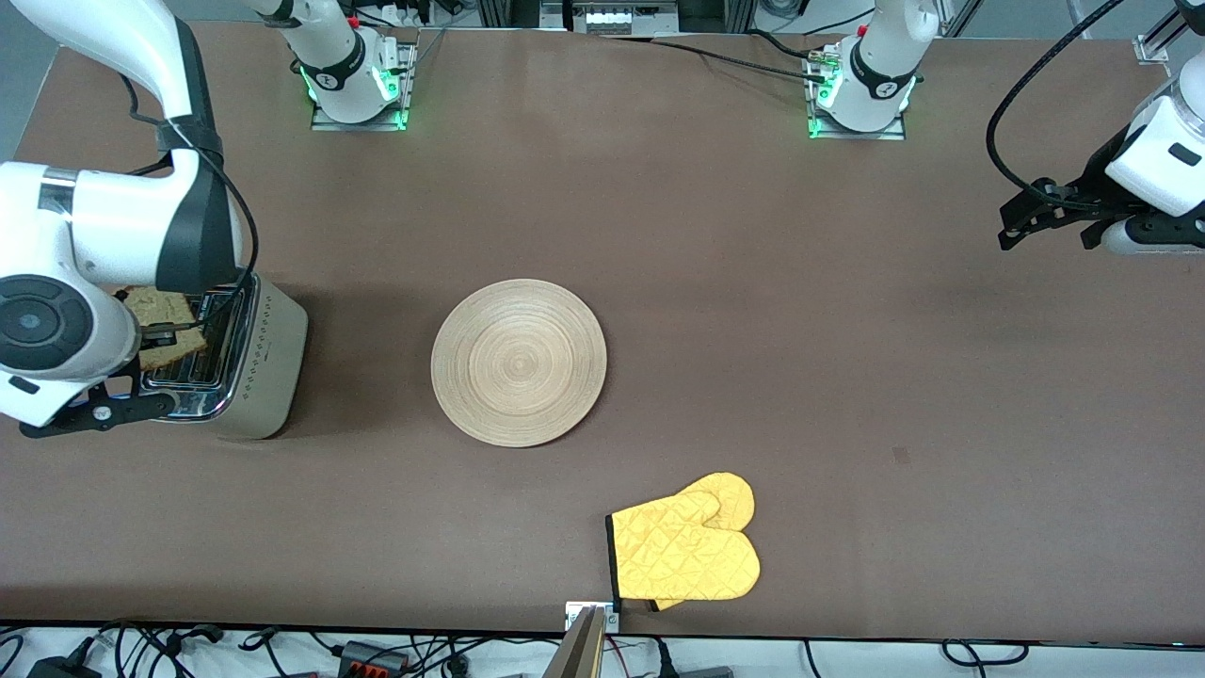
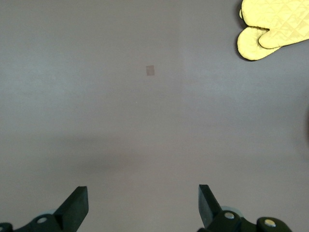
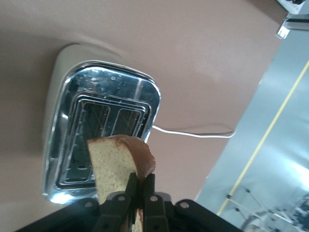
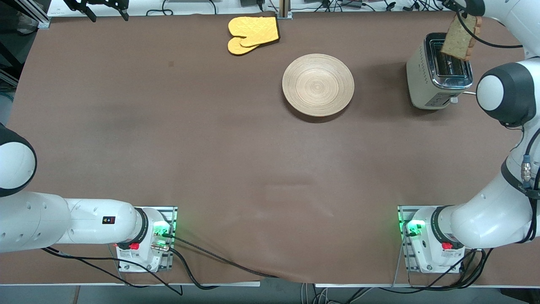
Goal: Move plate and put bread in toaster
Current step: 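Lower the bread into the toaster slot with the right gripper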
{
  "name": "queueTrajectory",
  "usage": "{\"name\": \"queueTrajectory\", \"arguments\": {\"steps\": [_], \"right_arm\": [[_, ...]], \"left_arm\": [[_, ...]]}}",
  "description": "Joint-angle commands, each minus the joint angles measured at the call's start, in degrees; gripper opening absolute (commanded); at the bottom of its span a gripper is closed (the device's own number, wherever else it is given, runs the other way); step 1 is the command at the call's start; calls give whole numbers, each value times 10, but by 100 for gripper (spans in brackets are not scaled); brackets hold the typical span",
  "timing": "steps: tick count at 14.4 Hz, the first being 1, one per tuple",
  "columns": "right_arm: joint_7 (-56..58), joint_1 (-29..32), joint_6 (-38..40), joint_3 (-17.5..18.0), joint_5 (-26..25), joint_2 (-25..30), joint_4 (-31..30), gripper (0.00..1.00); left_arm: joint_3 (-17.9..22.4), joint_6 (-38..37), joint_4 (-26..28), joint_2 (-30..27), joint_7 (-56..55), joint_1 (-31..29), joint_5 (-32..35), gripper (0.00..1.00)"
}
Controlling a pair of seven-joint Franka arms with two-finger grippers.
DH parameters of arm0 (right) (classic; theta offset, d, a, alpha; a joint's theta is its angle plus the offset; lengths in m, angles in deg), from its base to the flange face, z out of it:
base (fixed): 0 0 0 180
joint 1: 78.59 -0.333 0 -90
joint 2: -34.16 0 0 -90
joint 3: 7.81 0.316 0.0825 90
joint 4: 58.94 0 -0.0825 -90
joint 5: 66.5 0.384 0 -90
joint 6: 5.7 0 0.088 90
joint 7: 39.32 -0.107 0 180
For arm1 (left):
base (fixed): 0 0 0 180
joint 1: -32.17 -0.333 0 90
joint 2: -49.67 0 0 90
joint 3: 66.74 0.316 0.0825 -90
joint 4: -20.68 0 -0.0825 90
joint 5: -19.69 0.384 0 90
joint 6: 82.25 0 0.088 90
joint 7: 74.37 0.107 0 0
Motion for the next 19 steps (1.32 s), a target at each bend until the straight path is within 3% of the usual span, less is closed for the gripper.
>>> {"name": "queueTrajectory", "arguments": {"steps": [1,14,19], "right_arm": [[17,-8,4,0,-17,-14,22,0],[8,-7,-51,1,-43,-56,20,0],[-48,-23,-51,2,-42,-70,20,0]], "left_arm": [[-2,-12,-20,9,4,3,9,100],[-2,-14,-20,9,3,4,9,100],[-2,-14,-20,9,4,4,9,100]]}}
